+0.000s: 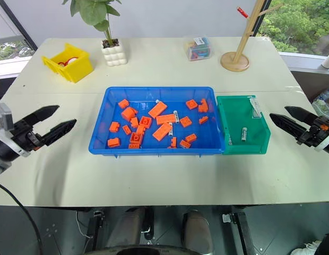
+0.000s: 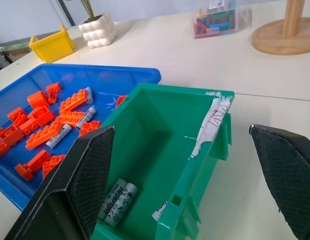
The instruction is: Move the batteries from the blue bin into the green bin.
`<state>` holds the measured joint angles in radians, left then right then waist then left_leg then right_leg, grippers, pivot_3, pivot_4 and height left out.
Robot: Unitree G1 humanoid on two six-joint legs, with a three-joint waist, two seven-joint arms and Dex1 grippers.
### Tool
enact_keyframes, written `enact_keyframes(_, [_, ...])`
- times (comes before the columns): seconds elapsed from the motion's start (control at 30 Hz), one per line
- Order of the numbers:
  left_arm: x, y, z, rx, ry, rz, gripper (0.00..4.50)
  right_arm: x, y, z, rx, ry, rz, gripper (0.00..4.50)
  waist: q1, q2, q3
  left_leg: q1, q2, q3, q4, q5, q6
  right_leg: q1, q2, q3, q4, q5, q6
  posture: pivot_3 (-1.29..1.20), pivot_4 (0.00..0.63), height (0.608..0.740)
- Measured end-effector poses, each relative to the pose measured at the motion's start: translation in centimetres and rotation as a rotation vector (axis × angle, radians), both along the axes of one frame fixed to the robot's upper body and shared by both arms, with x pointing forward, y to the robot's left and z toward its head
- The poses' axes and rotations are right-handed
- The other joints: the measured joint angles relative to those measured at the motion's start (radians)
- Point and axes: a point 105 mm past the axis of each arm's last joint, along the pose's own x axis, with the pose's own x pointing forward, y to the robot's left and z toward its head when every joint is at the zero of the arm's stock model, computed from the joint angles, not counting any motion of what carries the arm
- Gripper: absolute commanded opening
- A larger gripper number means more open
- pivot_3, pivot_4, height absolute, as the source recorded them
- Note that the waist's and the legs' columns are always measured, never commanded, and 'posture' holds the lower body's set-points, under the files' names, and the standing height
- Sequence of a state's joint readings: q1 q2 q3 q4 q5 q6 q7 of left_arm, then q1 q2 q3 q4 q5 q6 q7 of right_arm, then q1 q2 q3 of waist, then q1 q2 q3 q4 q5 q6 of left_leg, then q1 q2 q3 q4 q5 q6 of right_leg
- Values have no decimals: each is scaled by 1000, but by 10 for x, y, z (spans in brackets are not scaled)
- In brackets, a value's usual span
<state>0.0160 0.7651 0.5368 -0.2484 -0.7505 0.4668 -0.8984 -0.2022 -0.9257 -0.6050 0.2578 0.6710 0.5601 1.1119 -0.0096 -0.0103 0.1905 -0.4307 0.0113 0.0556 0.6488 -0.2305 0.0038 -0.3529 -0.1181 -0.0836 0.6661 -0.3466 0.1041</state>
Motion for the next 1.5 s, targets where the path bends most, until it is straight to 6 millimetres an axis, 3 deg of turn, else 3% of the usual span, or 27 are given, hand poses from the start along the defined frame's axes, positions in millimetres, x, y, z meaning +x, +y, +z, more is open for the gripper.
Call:
enact_keyframes(1.17, [4, -8, 10, 4, 0, -47, 4500, 6, 0, -1, 11, -27, -34, 4432, 1, 0, 0, 1, 0, 0, 0, 0, 0, 1, 0, 0, 0, 0, 0, 0, 150, 739])
enact_keyframes(1.37, [8, -7, 16, -3, -24, -33, 4500, 13, 6, 11, 7, -65, -23, 4432, 1, 0, 0, 1, 0, 0, 0, 0, 0, 0, 0, 0, 0, 0, 0, 0, 150, 739])
enact_keyframes(1.5, [23, 1, 36, -20, -108, 40, 4500, 27, 25, 38, 4, -161, 17, 4432, 0, 0, 0, 1, 0, 0, 0, 0, 0, 0, 0, 0, 0, 0, 0, 0, 150, 739])
